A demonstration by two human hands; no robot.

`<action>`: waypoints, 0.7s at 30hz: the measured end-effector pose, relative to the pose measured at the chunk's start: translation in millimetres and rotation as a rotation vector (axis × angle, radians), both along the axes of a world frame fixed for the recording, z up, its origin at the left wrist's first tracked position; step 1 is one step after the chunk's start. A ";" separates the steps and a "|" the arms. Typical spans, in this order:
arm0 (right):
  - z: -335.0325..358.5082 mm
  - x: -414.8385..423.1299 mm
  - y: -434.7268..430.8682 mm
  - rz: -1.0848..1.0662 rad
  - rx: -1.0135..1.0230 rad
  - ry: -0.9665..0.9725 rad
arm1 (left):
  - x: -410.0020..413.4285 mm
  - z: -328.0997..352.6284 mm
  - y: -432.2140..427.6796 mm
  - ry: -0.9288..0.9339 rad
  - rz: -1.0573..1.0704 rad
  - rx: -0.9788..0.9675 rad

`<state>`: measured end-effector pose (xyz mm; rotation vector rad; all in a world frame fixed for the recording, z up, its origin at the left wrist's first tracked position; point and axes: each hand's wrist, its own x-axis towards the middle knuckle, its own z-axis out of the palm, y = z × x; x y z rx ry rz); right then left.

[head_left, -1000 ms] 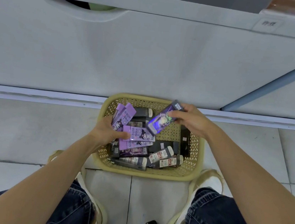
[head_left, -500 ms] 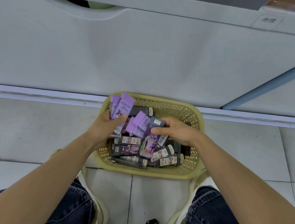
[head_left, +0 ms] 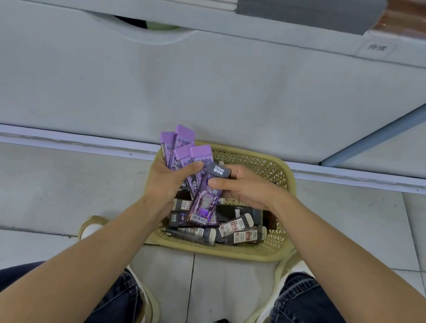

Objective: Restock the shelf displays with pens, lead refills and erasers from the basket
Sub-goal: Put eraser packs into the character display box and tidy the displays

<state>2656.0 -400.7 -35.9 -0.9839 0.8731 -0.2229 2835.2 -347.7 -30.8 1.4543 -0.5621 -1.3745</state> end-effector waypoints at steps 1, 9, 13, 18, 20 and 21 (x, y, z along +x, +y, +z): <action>7.3 0.6 -3.3 0.009 -0.002 -0.011 | 1.8 7.7 -1.9 -0.021 -0.014 -0.010; 119.1 15.7 -39.6 0.011 -0.310 -0.079 | 40.7 109.4 -22.5 -0.280 -0.121 -0.310; 188.4 29.9 -40.1 0.080 -0.525 -0.042 | 63.5 171.9 -16.3 -0.441 -0.201 -0.471; 278.0 56.7 -31.4 -0.050 -0.808 -0.115 | 95.6 256.9 -14.1 -0.469 -0.106 -0.614; 313.3 66.8 -30.3 -0.140 -0.855 -0.210 | 106.4 288.4 -15.0 -0.471 -0.068 -0.684; 330.6 70.9 -30.1 -0.178 -0.869 -0.263 | 111.1 303.8 -15.1 -0.474 -0.046 -0.716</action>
